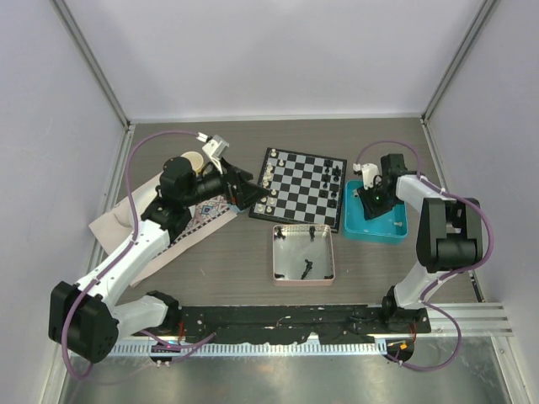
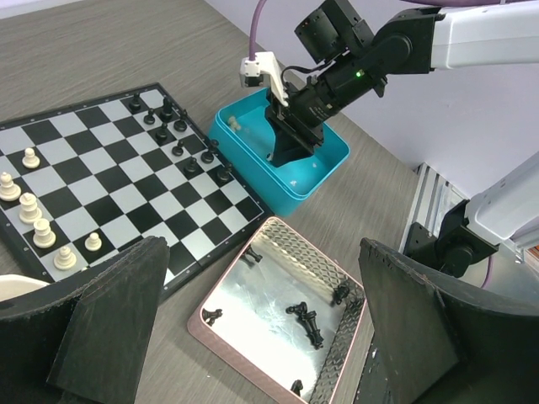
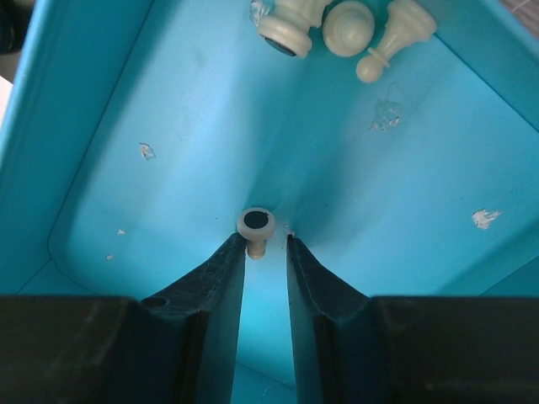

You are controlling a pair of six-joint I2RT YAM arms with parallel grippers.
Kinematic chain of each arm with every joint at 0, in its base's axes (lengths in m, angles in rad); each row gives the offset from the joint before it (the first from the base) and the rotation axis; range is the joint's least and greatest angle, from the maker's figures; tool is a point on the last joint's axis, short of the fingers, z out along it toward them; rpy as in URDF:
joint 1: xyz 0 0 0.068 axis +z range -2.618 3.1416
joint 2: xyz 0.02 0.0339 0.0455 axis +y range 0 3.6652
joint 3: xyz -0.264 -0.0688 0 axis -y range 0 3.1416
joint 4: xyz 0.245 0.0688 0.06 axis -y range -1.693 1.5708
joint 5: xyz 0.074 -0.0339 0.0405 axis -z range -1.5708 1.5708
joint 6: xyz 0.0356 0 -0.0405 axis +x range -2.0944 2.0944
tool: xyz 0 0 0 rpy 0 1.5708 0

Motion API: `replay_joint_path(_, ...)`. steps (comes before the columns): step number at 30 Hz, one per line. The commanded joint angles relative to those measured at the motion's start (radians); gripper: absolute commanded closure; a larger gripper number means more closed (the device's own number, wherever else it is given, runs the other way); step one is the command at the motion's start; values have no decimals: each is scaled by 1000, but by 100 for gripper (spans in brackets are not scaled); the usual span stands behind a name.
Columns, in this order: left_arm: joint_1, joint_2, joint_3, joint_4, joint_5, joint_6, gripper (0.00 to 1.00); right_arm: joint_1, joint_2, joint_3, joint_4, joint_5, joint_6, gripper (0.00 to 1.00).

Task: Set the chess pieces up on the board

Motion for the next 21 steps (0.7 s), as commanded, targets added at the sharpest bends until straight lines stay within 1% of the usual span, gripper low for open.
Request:
replay_joint_path(1,-3,-4,21,51,27,8,1,-16,-11,-20,11,-15,-7,71)
replay_joint_path(3,-3,-4,21,51,27,8,1,-22,-5,-24,10,-18,-6,79)
replay_joint_path(5,-5,-4,22,51,30,7,1,-33,-10,-18,8,-39,2,77)
replay_joint_path(7,-5,-2,24,48,30,7,1,-64,-33,10,-22,-80,-7,71)
replay_joint_path(8,-5,-5,24,47,30,7,1,-76,-42,24,-38,-137,-20,58)
replay_joint_path(11,-5,-2,24,47,27,8,1,-111,-68,76,-68,-194,-7,52)
replay_joint_path(13,-5,-1,25,50,29,5,1,-114,-76,100,-53,-202,17,52)
replay_joint_path(15,-5,4,22,56,29,1,1,-113,-70,110,-4,-226,87,52)
replay_joint_path(17,-6,5,21,61,29,-1,1,-108,-51,111,46,-225,153,56)
replay_joint_path(18,-6,4,21,61,29,-2,1,-105,-43,114,94,-210,211,57)
replay_joint_path(21,-6,-2,16,58,24,-1,1,-84,-13,114,175,-161,272,60)
